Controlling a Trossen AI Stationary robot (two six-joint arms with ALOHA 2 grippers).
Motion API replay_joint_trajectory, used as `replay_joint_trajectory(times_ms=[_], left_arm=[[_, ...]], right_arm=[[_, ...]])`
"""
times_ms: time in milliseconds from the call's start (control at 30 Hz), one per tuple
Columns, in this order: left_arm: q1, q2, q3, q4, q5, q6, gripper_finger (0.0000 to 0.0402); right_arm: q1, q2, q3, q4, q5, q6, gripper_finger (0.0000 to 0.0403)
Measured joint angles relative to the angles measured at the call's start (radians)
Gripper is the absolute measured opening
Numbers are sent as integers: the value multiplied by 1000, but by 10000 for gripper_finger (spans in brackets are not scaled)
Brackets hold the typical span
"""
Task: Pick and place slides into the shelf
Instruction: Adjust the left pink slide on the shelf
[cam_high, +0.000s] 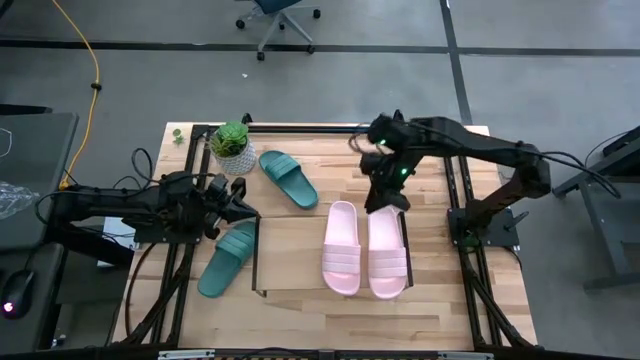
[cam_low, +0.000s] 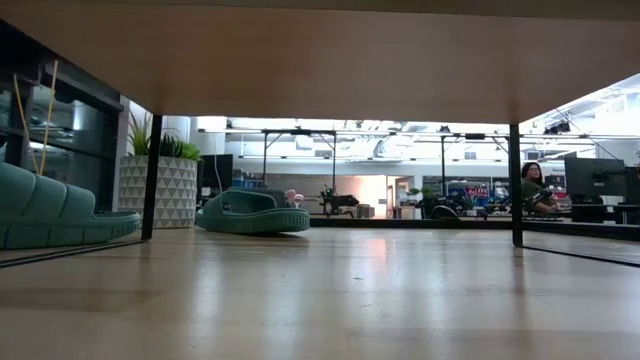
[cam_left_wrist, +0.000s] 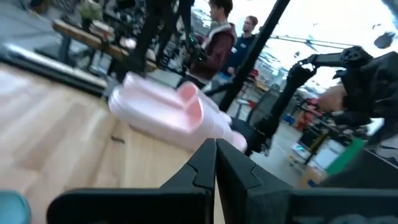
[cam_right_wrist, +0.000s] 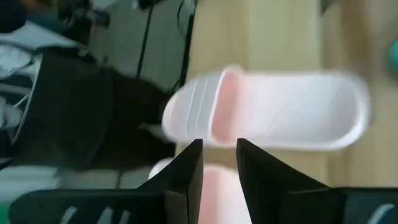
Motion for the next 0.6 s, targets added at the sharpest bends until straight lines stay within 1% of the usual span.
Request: replay_joint_trajectory(times_ms=[100,233,333,467,533,600], left_arm=[[0,44,95,-64,-22,64,1],[0,160,274,-271,-29,145,1],[0,292,425,-427,-2,208,0],[-14,503,616,-549,68,318,0],[-33,604,705,-607,69,367,0],[-47,695,785,-684,69,409,0]], right_arm=[[-8,-40,0,53,43,26,87],[-13,-69,0,46,66,43,87],[-12,-70,0,19,68,43,87],[-12,-66,0,-6,72,38,87],[-12,-67,0,-16,76,31,87],[-12,-75,0,-37,103,29,87]])
